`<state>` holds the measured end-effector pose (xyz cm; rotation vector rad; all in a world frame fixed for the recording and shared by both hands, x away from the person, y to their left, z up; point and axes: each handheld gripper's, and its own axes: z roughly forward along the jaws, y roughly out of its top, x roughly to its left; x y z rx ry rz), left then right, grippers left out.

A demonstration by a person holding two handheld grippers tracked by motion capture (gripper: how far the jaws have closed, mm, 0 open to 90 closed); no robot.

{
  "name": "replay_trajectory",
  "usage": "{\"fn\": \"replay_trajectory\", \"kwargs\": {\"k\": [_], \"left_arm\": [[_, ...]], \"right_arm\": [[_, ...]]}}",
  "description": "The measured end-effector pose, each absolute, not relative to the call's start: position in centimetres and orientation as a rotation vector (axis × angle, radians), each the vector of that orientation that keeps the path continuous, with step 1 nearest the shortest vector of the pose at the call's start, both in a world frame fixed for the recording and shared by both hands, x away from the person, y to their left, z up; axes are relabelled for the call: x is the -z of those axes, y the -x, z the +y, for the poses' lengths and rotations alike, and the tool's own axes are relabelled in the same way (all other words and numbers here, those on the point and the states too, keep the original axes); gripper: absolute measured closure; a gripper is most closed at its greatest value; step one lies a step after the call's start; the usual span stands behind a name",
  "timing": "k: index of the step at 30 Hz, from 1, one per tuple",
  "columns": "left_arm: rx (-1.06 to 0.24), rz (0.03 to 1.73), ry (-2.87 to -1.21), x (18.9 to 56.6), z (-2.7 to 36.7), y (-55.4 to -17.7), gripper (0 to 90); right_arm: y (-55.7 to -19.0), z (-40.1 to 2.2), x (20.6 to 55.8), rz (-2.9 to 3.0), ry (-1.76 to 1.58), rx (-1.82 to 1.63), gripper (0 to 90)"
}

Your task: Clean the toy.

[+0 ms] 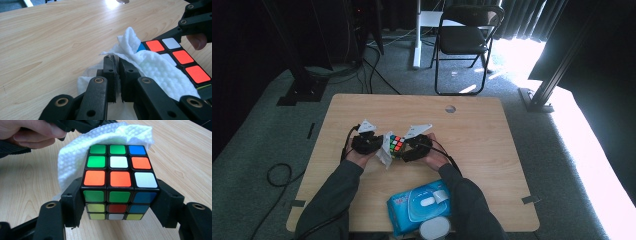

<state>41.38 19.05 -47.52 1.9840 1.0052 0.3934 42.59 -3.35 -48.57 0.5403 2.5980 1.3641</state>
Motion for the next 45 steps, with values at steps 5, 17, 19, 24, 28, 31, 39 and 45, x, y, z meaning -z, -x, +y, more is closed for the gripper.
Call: {"fn": "replay_trajectory", "kwargs": {"k": [5,17,19,24,28,31,39,45], "left_arm": [[-0.384,1.004,-1.992,47.9,19.0,-41.4,84.6],[-0.342,1.022,-2.042,49.9,18.1,-41.4,84.8],[-0.339,1.024,-2.048,50.2,18.1,-41.5,84.7],[-0.334,1.030,-2.054,50.5,17.8,-41.4,84.8],[-0.329,1.037,-2.041,50.6,17.9,-41.4,85.0],[-0.316,1.040,-2.022,50.6,18.0,-41.4,85.0],[-0.231,1.062,-1.921,50.9,18.3,-41.4,84.7],[-0.188,1.048,-1.892,51.0,17.8,-41.3,84.7]], "right_arm": [[-42.7,-3.6,48.4,2.584,-0.548,-1.381,34.4],[-43.0,-4.9,47.5,2.519,-0.600,-1.418,34.5],[-43.1,-5.0,47.4,2.510,-0.611,-1.425,34.5],[-43.1,-5.0,47.4,2.496,-0.629,-1.443,34.5],[-43.0,-5.0,47.4,2.492,-0.634,-1.444,34.4],[-43.1,-5.0,47.4,2.487,-0.638,-1.451,34.5],[-43.2,-5.4,47.0,2.438,-0.685,-1.496,34.4],[-43.2,-5.5,47.0,2.422,-0.702,-1.514,34.4]]}}
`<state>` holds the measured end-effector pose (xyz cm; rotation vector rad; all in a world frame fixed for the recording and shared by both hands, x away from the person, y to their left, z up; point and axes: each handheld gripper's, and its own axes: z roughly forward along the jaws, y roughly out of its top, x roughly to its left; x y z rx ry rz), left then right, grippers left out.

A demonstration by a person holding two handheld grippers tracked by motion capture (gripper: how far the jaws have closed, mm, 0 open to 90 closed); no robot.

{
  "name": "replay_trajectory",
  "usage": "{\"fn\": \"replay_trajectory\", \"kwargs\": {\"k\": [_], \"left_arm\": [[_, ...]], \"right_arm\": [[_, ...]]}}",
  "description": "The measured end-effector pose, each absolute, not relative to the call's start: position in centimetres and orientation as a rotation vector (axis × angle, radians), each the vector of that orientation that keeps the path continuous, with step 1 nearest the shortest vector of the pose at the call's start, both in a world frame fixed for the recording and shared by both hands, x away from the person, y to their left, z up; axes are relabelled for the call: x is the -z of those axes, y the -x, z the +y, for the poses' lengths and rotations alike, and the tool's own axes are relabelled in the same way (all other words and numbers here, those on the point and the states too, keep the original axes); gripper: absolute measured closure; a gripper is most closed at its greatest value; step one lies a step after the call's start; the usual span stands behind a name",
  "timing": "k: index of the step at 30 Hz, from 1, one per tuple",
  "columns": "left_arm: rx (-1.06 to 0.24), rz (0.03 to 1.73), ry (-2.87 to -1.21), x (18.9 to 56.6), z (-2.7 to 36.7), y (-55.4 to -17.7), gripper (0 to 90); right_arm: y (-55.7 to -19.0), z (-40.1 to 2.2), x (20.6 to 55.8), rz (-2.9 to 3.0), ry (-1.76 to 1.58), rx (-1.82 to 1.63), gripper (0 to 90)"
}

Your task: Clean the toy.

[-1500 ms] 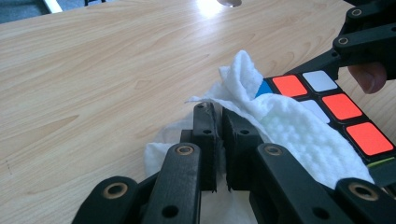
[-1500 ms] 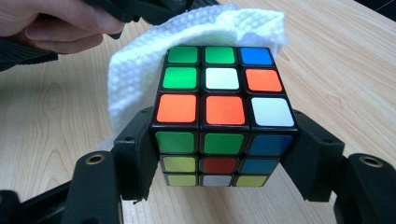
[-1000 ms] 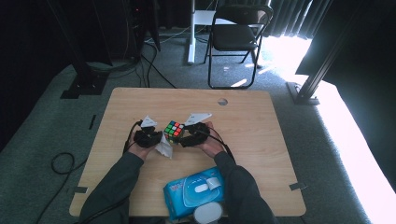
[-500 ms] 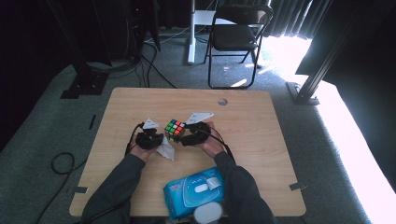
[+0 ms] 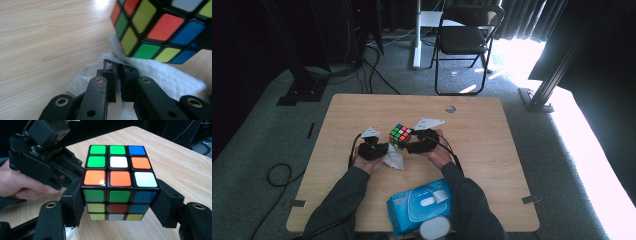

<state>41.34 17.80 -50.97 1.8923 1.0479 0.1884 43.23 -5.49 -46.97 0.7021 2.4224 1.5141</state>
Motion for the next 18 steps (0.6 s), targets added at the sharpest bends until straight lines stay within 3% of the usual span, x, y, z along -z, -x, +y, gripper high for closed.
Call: {"fn": "replay_trajectory", "kwargs": {"k": [18], "left_arm": [[-0.154,0.921,-1.893,51.3,15.9,-40.4,83.7]], "right_arm": [[-43.3,-5.4,46.9,2.404,-0.740,-1.552,34.4]]}}
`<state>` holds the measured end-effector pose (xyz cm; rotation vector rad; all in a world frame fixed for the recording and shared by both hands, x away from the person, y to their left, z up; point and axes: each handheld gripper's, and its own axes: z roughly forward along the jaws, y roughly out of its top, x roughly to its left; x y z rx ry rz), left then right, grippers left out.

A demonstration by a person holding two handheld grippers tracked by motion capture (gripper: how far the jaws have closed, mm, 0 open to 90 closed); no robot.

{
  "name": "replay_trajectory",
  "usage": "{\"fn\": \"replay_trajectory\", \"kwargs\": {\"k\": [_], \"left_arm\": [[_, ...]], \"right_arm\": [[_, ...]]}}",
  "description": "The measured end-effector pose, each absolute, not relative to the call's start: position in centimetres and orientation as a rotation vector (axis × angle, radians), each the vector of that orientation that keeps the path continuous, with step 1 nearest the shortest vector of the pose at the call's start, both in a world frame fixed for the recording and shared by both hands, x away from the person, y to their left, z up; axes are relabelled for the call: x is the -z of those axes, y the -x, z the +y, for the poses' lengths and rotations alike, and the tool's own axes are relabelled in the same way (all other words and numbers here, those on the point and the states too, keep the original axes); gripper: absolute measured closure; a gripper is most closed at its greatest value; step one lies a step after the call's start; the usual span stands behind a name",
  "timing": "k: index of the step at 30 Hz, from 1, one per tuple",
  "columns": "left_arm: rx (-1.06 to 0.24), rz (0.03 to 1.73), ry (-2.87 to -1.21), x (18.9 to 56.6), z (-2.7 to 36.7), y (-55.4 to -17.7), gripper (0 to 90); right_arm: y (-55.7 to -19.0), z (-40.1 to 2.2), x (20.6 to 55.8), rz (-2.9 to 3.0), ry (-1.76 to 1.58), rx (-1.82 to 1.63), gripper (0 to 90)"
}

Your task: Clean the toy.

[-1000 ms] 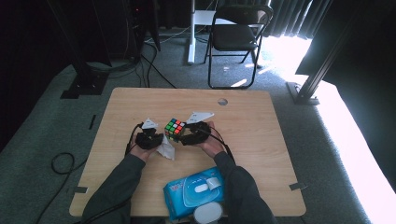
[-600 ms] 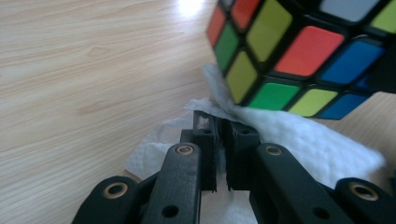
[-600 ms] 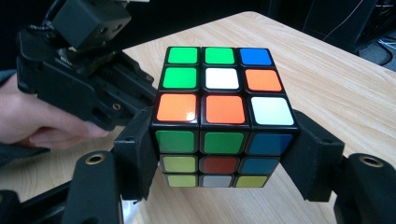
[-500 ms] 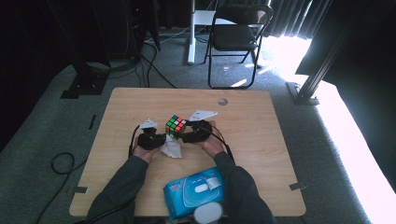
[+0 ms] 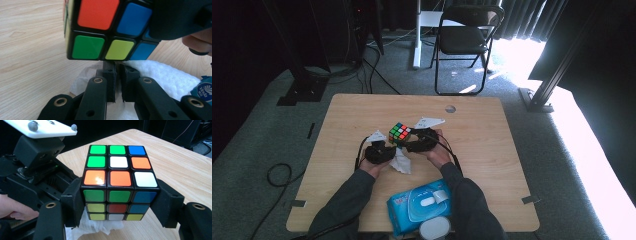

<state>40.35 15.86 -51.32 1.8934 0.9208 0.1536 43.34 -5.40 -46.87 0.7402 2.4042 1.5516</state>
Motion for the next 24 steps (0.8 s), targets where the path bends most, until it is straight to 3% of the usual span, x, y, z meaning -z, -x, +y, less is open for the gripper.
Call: {"fn": "replay_trajectory", "kwargs": {"k": [24], "left_arm": [[-0.272,1.052,-1.801,49.9,20.0,-41.5,83.6]], "right_arm": [[-43.3,-6.5,46.7,2.380,-0.762,-1.581,34.4]]}}
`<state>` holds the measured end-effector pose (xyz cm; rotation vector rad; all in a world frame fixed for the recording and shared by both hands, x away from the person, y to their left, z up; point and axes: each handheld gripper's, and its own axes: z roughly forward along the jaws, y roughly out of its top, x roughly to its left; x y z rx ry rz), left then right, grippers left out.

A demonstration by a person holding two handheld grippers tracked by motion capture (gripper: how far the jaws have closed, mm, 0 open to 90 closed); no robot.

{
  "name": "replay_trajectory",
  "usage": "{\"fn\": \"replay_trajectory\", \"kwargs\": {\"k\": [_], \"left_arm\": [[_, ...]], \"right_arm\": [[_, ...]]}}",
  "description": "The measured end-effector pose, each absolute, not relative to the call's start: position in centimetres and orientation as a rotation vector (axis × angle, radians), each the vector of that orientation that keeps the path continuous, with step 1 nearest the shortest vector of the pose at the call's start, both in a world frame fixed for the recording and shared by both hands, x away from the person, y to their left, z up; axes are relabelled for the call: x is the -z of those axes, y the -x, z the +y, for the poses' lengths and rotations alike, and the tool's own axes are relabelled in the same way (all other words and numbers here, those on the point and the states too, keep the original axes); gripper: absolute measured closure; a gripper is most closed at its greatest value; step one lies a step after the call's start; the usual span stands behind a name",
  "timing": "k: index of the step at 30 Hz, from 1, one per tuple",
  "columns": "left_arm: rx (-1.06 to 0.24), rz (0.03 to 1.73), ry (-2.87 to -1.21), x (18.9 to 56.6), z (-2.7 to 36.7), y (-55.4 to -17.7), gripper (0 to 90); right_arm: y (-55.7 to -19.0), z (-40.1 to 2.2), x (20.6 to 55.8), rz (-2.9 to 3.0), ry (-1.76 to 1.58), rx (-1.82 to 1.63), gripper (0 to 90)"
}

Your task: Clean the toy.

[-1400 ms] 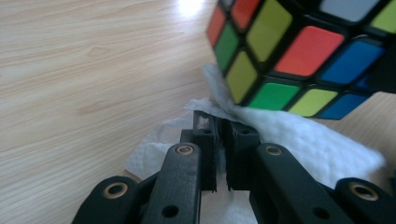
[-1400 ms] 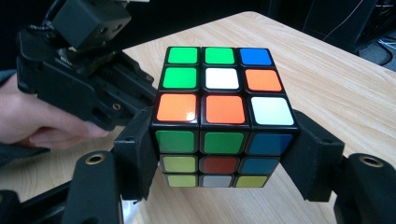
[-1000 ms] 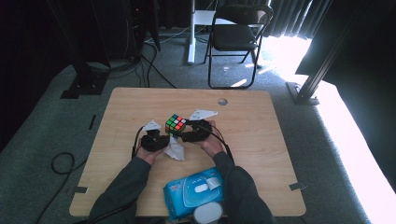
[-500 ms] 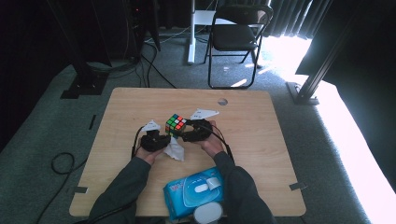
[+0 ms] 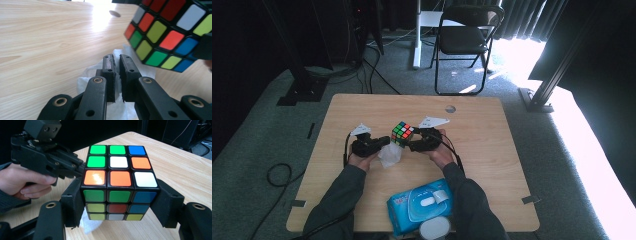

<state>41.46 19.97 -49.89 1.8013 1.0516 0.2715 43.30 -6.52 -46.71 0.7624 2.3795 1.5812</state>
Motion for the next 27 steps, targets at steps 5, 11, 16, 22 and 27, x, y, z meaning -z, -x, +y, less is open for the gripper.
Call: {"fn": "replay_trajectory", "kwargs": {"k": [5,11,16,22,27], "left_arm": [[-0.354,1.104,-1.923,51.1,19.9,-41.5,81.1],[-0.345,1.105,-1.989,52.5,19.7,-40.8,69.1],[-0.366,1.033,-2.053,52.4,18.8,-39.4,56.6],[-0.349,1.004,-2.112,52.9,18.6,-38.2,48.9],[-0.338,0.997,-2.143,53.6,18.4,-37.8,39.9]], "right_arm": [[-43.3,-6.6,46.7,2.379,-0.762,-1.578,34.4],[-43.3,-6.6,46.9,2.384,-0.763,-1.570,34.4],[-43.3,-6.6,46.9,2.383,-0.763,-1.567,34.4],[-43.2,-6.6,46.9,2.384,-0.761,-1.566,34.4],[-43.2,-6.5,47.0,2.387,-0.758,-1.566,34.4]]}}
